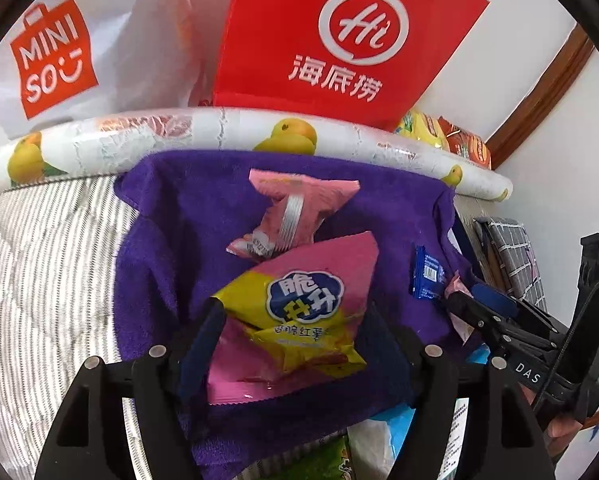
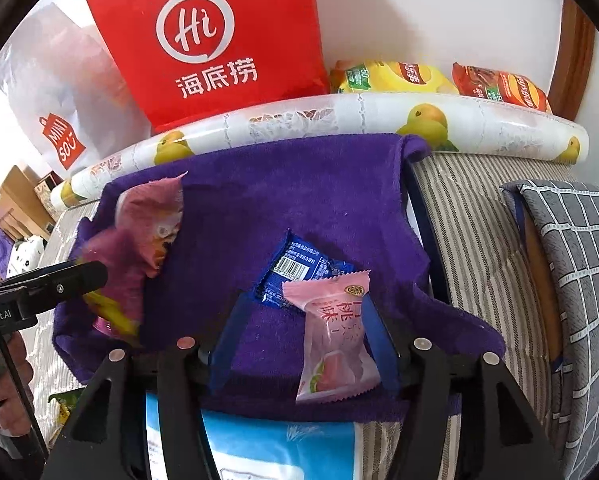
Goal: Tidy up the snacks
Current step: 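Open right tool to drop pink candy on towel while left tool releases chip bag, then move both open tools back toward the snack pile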
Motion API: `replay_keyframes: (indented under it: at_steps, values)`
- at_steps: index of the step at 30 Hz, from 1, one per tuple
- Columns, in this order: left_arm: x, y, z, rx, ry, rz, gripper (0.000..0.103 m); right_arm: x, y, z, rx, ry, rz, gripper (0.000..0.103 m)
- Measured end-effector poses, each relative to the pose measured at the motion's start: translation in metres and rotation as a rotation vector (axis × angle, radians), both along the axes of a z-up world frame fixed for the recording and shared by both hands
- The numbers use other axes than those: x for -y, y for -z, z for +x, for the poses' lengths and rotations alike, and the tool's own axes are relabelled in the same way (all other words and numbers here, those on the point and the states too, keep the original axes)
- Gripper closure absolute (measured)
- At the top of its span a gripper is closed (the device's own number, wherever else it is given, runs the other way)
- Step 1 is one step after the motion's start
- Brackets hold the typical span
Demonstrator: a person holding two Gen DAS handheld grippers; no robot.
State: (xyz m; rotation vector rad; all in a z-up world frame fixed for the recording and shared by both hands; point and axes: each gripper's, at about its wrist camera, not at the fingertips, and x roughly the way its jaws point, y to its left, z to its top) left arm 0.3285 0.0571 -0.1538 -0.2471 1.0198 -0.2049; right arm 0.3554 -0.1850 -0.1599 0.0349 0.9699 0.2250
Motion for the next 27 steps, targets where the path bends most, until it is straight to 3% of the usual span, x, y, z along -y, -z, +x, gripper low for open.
replay_keyframes:
  at_steps: [14,27]
  values:
    - [-0.01,-0.042,-0.052,0.06,0.007,-0.001,0.029,-0.002,-0.042,-0.043,0.071,-0.007,-0.009,0.042]
    - [-0.011,-0.077,-0.126,0.133,0.004,-0.013,0.029,0.005,-0.083,-0.128,0.173,0.044,-0.042,0.023]
